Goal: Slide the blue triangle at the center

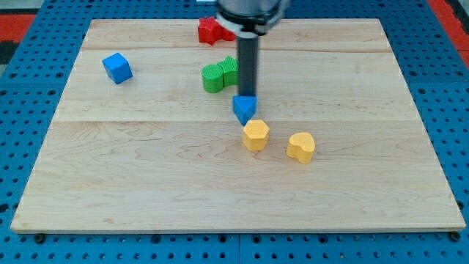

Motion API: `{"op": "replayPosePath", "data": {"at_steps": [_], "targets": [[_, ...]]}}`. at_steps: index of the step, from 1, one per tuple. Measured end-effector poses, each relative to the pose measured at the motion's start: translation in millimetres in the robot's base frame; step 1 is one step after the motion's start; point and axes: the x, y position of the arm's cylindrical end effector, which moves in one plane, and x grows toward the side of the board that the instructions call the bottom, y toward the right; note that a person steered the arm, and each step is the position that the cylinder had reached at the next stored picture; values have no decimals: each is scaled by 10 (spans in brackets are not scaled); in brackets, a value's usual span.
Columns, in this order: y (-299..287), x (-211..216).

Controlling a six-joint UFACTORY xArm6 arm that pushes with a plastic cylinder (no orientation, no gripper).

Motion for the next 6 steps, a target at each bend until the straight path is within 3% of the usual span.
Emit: {"op": "replayPosePath", "data": {"at_steps": [1, 2, 4, 6], "targets": [[584, 112], [511, 456], [-408, 449], [-267, 222]]}}
